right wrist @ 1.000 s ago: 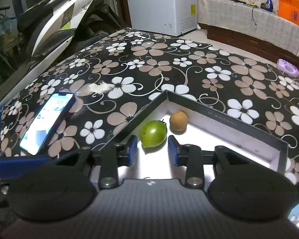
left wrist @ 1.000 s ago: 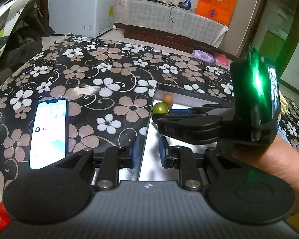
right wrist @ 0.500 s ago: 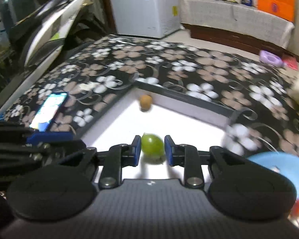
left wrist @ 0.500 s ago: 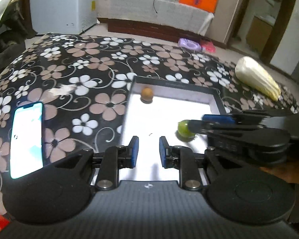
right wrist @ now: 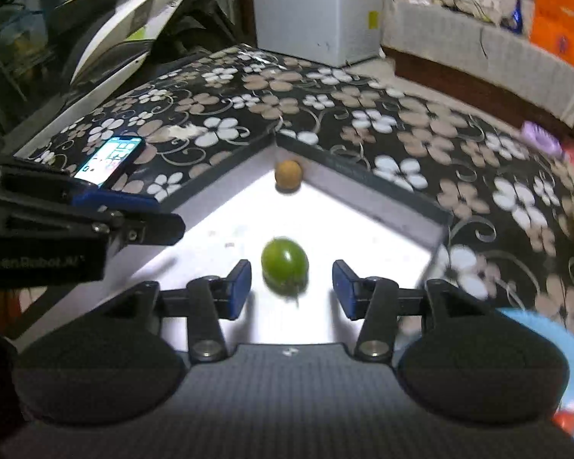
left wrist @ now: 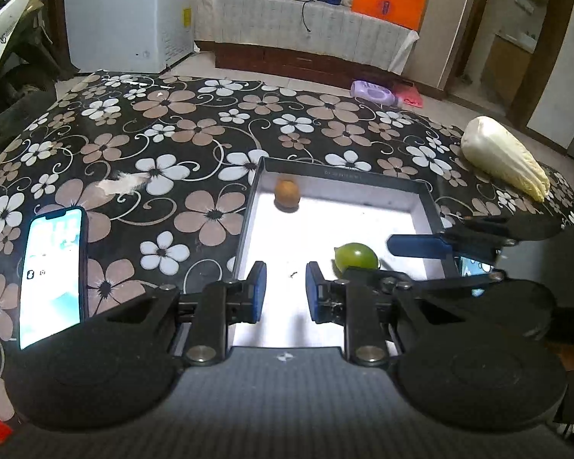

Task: Organize fruits
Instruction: 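Close the right gripper on the green tomato while the left gripper approaches the brown kiwi, then lift the green tomato with the right gripper while the left gripper closes on the brown kiwi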

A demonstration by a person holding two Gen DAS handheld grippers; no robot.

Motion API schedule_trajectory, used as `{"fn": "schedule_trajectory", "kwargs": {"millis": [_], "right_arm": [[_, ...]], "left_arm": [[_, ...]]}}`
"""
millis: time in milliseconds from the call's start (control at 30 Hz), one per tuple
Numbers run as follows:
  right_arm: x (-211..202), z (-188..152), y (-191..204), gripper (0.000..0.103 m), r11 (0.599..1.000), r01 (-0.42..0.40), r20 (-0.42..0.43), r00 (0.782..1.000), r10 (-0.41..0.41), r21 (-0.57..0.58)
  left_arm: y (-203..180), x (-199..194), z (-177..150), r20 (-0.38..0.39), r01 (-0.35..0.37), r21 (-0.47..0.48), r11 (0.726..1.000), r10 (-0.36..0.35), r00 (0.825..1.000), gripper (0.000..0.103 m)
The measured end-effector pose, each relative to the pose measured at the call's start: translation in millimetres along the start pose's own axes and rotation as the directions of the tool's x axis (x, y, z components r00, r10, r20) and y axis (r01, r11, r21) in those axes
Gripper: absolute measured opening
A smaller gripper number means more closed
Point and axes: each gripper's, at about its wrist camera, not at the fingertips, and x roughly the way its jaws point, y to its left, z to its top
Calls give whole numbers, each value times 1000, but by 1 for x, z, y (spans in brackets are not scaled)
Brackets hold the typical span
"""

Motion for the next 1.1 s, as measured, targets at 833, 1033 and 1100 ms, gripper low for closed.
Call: {"fn": "schedule_trajectory", "kwargs": {"millis": [833, 1033, 1100], "right_arm": [[-32, 10, -48, 32, 982, 60, 99, 992, -78, 180], [-38, 8, -49, 32, 982, 52, 110, 991, -73, 182], [-39, 8, -49, 32, 981, 53, 111, 991, -74, 185]], "left_arm": [[-23, 78, 48, 32, -61, 111, 992, 57, 998, 52], [-21, 99, 54, 35, -67, 104, 992, 64, 997, 52], [-23, 105, 53, 20, -53, 108, 993, 51, 998, 47]]}}
